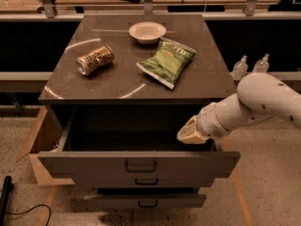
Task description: Open top drawer
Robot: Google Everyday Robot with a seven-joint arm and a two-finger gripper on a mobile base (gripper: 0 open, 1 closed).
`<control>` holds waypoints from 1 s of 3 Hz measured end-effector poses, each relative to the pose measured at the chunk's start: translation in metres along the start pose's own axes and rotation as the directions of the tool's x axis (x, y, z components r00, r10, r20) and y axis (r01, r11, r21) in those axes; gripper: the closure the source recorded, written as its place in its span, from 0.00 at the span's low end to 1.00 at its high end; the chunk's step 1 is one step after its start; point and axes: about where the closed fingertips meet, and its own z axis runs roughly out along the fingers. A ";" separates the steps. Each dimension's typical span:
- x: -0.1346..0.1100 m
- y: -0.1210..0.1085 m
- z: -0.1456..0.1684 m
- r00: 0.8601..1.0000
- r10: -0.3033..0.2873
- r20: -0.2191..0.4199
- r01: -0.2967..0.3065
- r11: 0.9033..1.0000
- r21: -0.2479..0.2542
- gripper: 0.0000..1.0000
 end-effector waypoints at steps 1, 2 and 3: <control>0.007 -0.006 0.016 1.000 -0.003 -0.015 0.003 1.000 -0.023 1.00; 0.014 -0.004 0.021 1.000 0.000 -0.026 -0.002 0.997 -0.073 1.00; 0.019 0.005 0.019 0.999 0.002 -0.036 -0.007 0.993 -0.122 1.00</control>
Offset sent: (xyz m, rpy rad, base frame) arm 0.0009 -0.0044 -0.0324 -0.0263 0.1226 0.0774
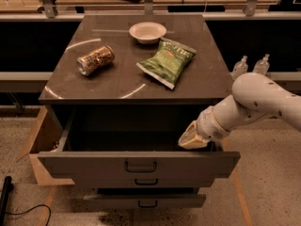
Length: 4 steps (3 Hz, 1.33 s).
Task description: Open top drawer
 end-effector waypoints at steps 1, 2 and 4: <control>0.002 0.015 -0.002 1.000 -0.004 -0.006 0.003 0.999 -0.048 1.00; 0.004 0.040 -0.006 1.000 0.004 -0.012 -0.005 0.994 -0.105 1.00; 0.007 0.087 -0.028 1.000 0.018 -0.018 -0.021 0.981 -0.193 1.00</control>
Offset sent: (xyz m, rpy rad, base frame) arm -0.0585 -0.0057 0.0053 -0.0010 0.1272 0.0735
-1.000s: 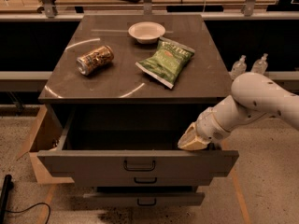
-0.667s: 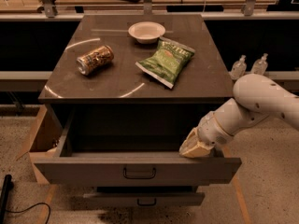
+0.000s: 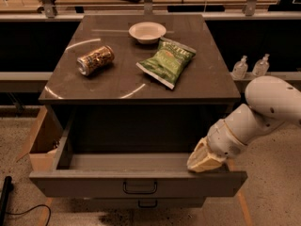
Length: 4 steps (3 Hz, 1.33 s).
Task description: Open top drawer
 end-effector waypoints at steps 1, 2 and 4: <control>-0.001 0.028 0.000 1.000 0.006 0.002 -0.006 0.999 -0.053 1.00; -0.006 0.033 -0.009 1.000 0.008 0.007 -0.008 0.999 -0.038 1.00; -0.021 -0.009 -0.007 0.999 -0.033 0.013 0.033 0.999 0.028 1.00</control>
Offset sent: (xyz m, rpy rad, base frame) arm -0.0281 -0.0035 0.0338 0.0158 0.0043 -0.0125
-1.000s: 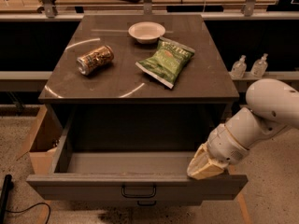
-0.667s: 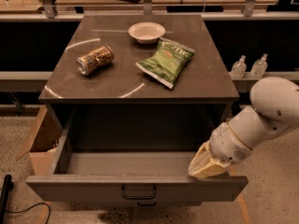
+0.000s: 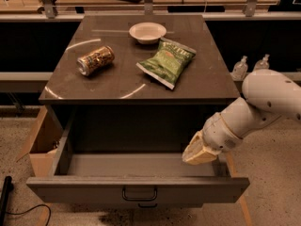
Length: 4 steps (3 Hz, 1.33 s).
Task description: Open top drawer
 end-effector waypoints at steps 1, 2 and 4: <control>0.007 -0.010 0.015 1.000 0.003 0.003 -0.003 1.000 -0.004 1.00; 0.022 -0.003 0.017 1.000 0.025 0.000 -0.025 0.999 -0.028 1.00; 0.041 0.041 0.018 0.995 0.095 -0.022 -0.097 0.989 -0.116 1.00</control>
Offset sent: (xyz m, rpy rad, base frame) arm -0.0106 -0.0243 -0.0386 -0.0041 0.0786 -0.0091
